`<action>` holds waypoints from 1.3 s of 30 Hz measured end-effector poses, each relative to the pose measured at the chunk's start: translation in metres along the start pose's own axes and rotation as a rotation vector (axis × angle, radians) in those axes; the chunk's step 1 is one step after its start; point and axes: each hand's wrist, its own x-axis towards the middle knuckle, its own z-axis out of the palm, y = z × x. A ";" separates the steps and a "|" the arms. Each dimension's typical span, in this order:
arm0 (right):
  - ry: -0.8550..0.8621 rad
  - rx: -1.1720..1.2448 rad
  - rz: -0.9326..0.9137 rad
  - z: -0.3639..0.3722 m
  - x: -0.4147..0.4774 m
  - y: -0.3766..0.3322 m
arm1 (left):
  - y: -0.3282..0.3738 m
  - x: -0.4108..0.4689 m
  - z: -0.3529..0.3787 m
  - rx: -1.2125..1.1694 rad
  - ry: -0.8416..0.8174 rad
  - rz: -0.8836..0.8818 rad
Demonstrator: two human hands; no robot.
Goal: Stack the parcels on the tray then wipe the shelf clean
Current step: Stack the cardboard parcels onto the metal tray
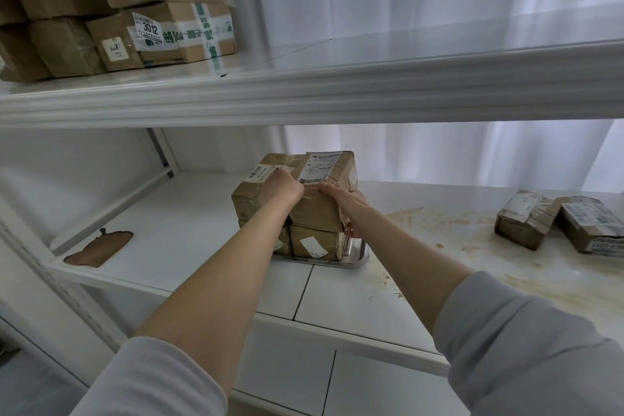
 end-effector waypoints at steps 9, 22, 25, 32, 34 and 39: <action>0.081 -0.135 -0.059 -0.013 -0.002 -0.002 | 0.006 -0.003 -0.001 0.041 0.049 0.015; 0.364 -0.179 -0.185 -0.090 -0.023 -0.013 | 0.092 -0.044 0.027 -0.357 0.087 0.441; 0.415 -0.131 -0.173 -0.118 -0.027 -0.013 | 0.114 -0.056 0.046 -0.390 0.005 0.457; 0.522 -0.108 -0.136 -0.191 -0.031 -0.010 | 0.170 -0.092 0.089 -0.394 -0.205 0.476; 0.524 -0.145 -0.090 -0.213 -0.034 -0.007 | 0.189 -0.104 0.103 -0.338 -0.269 0.466; 0.536 -0.142 -0.053 -0.266 -0.033 0.006 | 0.226 -0.122 0.138 -0.297 -0.326 0.393</action>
